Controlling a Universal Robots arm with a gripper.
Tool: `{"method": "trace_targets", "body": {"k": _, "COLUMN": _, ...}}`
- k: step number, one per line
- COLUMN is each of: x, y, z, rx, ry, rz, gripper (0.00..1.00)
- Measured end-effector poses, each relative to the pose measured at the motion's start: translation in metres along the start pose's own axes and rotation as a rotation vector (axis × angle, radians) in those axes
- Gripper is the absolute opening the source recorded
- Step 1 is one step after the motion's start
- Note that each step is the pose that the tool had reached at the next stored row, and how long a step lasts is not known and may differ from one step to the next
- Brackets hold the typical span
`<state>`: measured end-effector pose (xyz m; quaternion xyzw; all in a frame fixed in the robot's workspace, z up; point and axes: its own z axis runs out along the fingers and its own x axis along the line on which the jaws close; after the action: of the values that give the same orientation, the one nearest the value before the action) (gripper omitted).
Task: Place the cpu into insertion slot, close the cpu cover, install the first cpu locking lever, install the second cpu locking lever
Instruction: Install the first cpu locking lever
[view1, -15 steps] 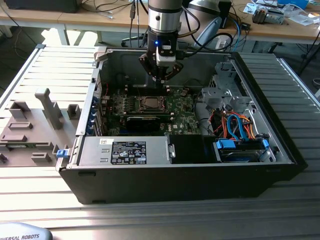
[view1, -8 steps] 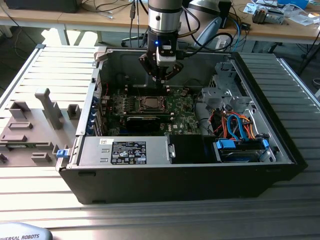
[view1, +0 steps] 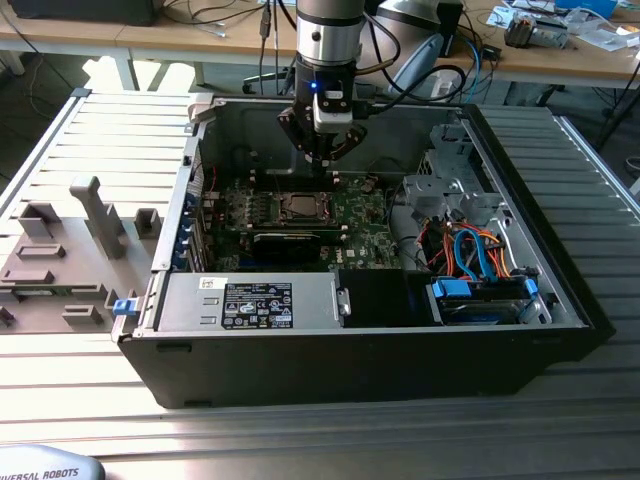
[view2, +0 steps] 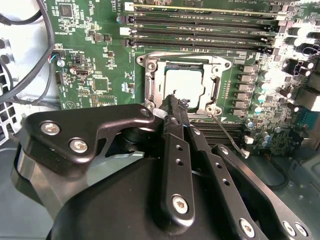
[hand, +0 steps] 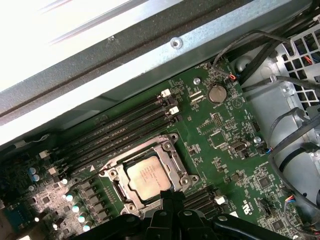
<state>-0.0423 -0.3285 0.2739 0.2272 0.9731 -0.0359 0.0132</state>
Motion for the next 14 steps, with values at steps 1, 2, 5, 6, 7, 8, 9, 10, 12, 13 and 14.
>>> {"method": "trace_targets", "body": {"k": 1, "x": 0.0000, "y": 0.0000, "z": 0.0000, "rx": -0.0001, "ry": -0.0001, "rz": -0.002, "gripper": 0.11}}
{"method": "trace_targets", "body": {"k": 2, "x": 0.0000, "y": 0.0000, "z": 0.0000, "rx": -0.0002, "ry": -0.0002, "rz": -0.004, "gripper": 0.11}}
{"method": "trace_targets", "body": {"k": 5, "x": 0.0000, "y": 0.0000, "z": 0.0000, "rx": -0.0003, "ry": -0.0004, "rz": -0.007, "gripper": 0.11}}
{"method": "trace_targets", "body": {"k": 6, "x": 0.0000, "y": 0.0000, "z": 0.0000, "rx": -0.0004, "ry": -0.0005, "rz": -0.008, "gripper": 0.11}}
{"method": "trace_targets", "body": {"k": 7, "x": 0.0000, "y": 0.0000, "z": 0.0000, "rx": -0.0004, "ry": -0.0006, "rz": -0.010, "gripper": 0.11}}
{"method": "trace_targets", "body": {"k": 8, "x": 0.0000, "y": 0.0000, "z": 0.0000, "rx": -0.0004, "ry": -0.0007, "rz": -0.011, "gripper": 0.11}}
{"method": "trace_targets", "body": {"k": 9, "x": 0.0000, "y": 0.0000, "z": 0.0000, "rx": -0.0005, "ry": -0.0007, "rz": -0.012, "gripper": 0.11}}
{"method": "trace_targets", "body": {"k": 10, "x": 0.0000, "y": 0.0000, "z": 0.0000, "rx": -0.0006, "ry": -0.0008, "rz": -0.013, "gripper": 0.11}}
{"method": "trace_targets", "body": {"k": 12, "x": 0.0000, "y": 0.0000, "z": 0.0000, "rx": -0.0006, "ry": -0.0010, "rz": -0.016, "gripper": 0.11}}
{"method": "trace_targets", "body": {"k": 13, "x": 0.0000, "y": 0.0000, "z": 0.0000, "rx": -0.0007, "ry": -0.0011, "rz": -0.017, "gripper": 0.11}}
{"method": "trace_targets", "body": {"k": 14, "x": 0.0000, "y": 0.0000, "z": 0.0000, "rx": -0.0008, "ry": -0.0011, "rz": -0.018, "gripper": 0.11}}
